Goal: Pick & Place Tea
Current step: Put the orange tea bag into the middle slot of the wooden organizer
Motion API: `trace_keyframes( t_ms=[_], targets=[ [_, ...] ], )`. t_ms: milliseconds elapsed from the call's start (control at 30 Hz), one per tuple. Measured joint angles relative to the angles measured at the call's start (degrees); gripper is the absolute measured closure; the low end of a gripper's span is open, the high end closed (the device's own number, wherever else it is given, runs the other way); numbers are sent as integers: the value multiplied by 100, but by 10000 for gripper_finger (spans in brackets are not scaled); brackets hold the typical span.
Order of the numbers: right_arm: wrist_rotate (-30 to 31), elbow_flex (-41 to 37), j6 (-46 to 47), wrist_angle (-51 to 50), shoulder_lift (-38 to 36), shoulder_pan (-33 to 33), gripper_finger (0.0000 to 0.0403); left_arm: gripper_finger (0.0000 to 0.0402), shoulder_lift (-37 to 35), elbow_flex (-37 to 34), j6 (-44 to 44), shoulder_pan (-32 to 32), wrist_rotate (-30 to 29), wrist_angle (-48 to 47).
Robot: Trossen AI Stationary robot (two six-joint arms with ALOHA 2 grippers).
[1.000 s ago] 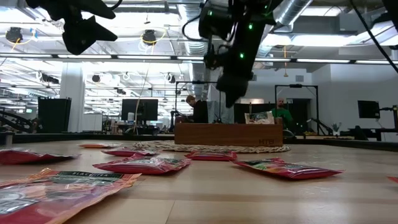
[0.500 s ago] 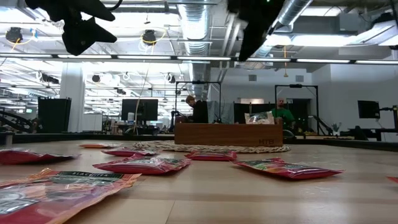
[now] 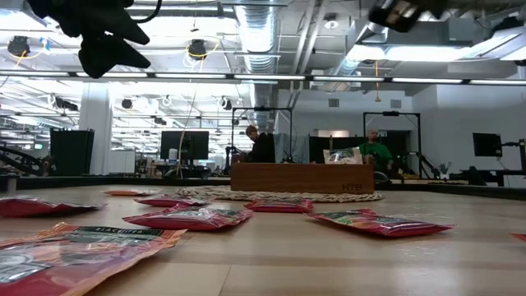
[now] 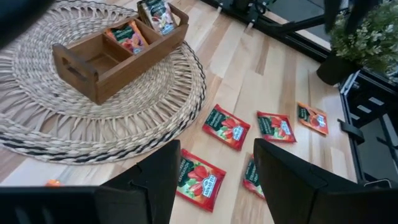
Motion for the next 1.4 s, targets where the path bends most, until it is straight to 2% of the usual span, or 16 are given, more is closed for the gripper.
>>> trace_keyframes(
  t_ms=[267, 567, 800, 1100, 1400],
  targets=[
    [3, -448, 163, 1057, 919, 891, 284, 205, 0, 0, -47, 0, 9, -233],
    [-78, -446, 1047, 1920, 1773, 1087, 284, 205, 0, 0, -167, 0, 190, -502],
    [-15, -449, 1481, 1928, 2259, 1097, 284, 205, 0, 0, -162, 0, 192, -770],
    [1003, -449, 1716, 1803, 2383, 1121, 284, 205, 0, 0, -153, 1, 192, -819],
    [1208, -447, 2239, 1418, 2381, 1316, 284, 205, 0, 0, -151, 1, 192, -824]
  ],
)
